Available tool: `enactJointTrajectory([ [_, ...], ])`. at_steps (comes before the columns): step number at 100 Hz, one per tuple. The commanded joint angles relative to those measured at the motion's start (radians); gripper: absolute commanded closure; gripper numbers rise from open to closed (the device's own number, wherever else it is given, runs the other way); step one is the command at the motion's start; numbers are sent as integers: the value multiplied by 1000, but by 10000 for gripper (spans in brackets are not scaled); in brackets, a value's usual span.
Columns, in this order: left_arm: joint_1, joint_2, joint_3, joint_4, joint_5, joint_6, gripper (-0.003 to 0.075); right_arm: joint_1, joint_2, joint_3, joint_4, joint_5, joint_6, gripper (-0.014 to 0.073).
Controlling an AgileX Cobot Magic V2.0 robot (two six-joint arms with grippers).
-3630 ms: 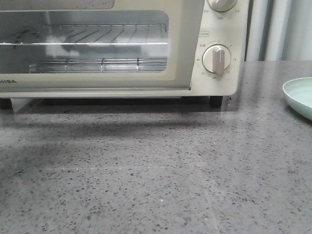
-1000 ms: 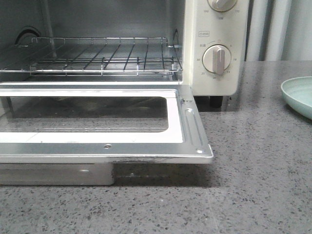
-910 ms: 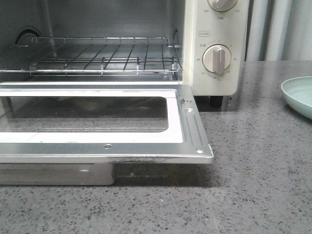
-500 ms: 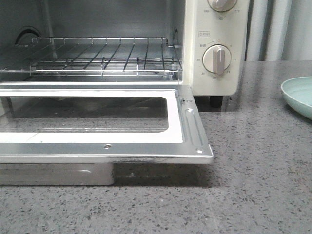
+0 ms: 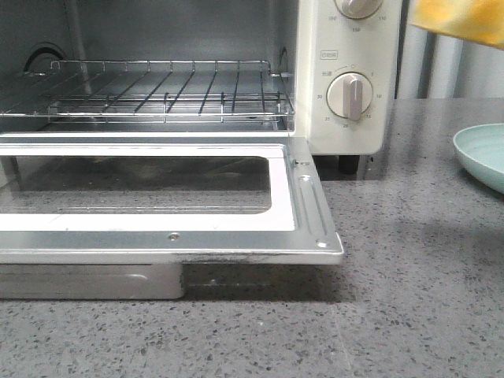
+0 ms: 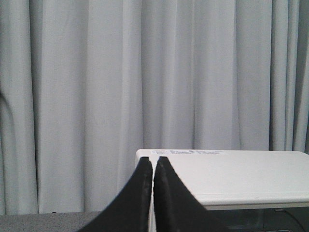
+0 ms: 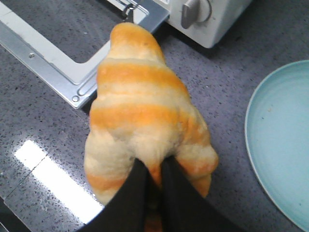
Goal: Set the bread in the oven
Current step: 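Lift the croissant with the right gripper and carry it toward the oven, then lower the croissant onto the wire rack and open the right gripper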
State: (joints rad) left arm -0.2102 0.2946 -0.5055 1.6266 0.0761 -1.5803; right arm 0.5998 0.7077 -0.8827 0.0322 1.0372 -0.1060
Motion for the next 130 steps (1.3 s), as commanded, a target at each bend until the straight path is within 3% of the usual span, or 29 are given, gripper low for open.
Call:
enactJointTrajectory([
  [1, 0, 10, -17, -22, 10, -1, 741, 40, 36, -27, -27, -105, -30, 662],
  [24, 0, 10, -13, -22, -51, -20, 741, 159, 183, -121, -72, -189, -108, 662],
  [62, 0, 10, -13, -22, -61, -37, 741, 414, 490, -385, -403, -190, -108, 662],
  [110, 0, 10, -13, -22, -90, -39, 741, 421, 718, -569, -542, -273, -102, 662],
  [130, 0, 10, -13, -22, -96, -39, 741, 372, 797, -606, -546, -282, -87, 662],
])
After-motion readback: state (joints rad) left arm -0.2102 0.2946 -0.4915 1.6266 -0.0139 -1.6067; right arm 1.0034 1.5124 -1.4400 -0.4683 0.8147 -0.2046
